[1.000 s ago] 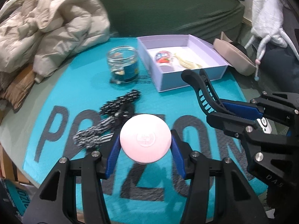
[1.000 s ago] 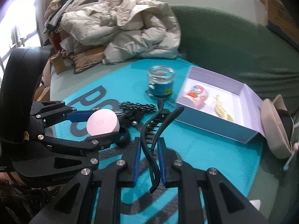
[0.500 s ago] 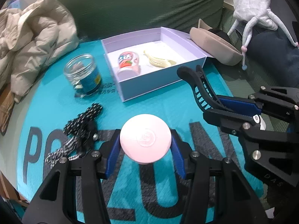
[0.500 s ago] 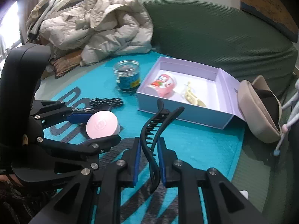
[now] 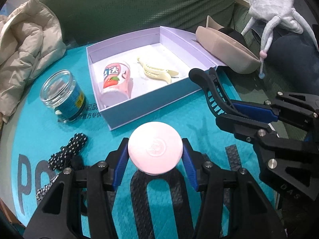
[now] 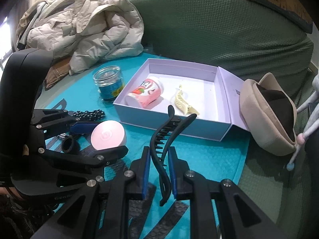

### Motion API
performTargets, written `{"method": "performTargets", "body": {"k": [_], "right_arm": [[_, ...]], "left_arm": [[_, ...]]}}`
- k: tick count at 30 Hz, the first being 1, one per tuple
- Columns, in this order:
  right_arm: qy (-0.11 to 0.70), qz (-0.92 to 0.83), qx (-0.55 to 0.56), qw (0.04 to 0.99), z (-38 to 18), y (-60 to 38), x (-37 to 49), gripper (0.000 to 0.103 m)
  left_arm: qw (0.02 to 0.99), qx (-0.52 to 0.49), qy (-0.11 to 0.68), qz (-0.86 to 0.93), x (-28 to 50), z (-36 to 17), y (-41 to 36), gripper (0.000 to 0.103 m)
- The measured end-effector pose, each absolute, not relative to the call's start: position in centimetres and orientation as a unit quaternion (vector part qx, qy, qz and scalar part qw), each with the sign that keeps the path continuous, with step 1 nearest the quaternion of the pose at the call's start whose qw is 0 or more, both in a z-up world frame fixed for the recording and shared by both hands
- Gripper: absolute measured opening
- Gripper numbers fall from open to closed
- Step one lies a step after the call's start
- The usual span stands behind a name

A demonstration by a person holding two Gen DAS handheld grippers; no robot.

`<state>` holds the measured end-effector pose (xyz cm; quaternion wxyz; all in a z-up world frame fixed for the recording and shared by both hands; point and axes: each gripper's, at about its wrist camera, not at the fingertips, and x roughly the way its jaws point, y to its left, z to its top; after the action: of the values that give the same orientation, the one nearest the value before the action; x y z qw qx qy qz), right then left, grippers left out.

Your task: Organize objects

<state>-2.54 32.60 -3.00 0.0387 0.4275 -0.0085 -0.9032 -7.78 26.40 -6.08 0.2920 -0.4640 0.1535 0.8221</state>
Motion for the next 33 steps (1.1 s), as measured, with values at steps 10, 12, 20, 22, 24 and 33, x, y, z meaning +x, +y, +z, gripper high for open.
{"method": "performTargets", "body": {"k": [10, 12, 20, 22, 24, 33], "right_arm": [[-0.004, -0.903, 0.428, 0.04, -3.2, 33.9, -5.8, 0.017], [-0.003, -0.903, 0.428, 0.039, -3.2, 34.2, -6.5, 0.017], [-0.016, -0.907, 0.42, 0.041, -3.4, 35.8, -9.7, 0.017], [-0.022, -0.909, 0.414, 0.044, -3.5, 36.1, -10.6, 0.017], [-0.03, -0.909, 0.413, 0.047, -3.7, 36.4, -11.5, 0.017], [-0.035, -0.912, 0.407, 0.039, -4.3, 38.0, -14.2, 0.017]], "left_arm": [[0.294, -0.468, 0.141, 0.821, -11.2, -6.3, 28.0, 0.049], [0.294, -0.468, 0.14, 0.822, -11.9, -6.3, 28.2, 0.049], [0.285, -0.465, 0.134, 0.827, -14.8, -6.1, 28.7, 0.049], [0.281, -0.465, 0.131, 0.829, -15.6, -6.0, 28.6, 0.049], [0.278, -0.466, 0.128, 0.83, -16.1, -6.0, 28.6, 0.049], [0.273, -0.47, 0.109, 0.832, -18.5, -6.6, 29.3, 0.049]]}}
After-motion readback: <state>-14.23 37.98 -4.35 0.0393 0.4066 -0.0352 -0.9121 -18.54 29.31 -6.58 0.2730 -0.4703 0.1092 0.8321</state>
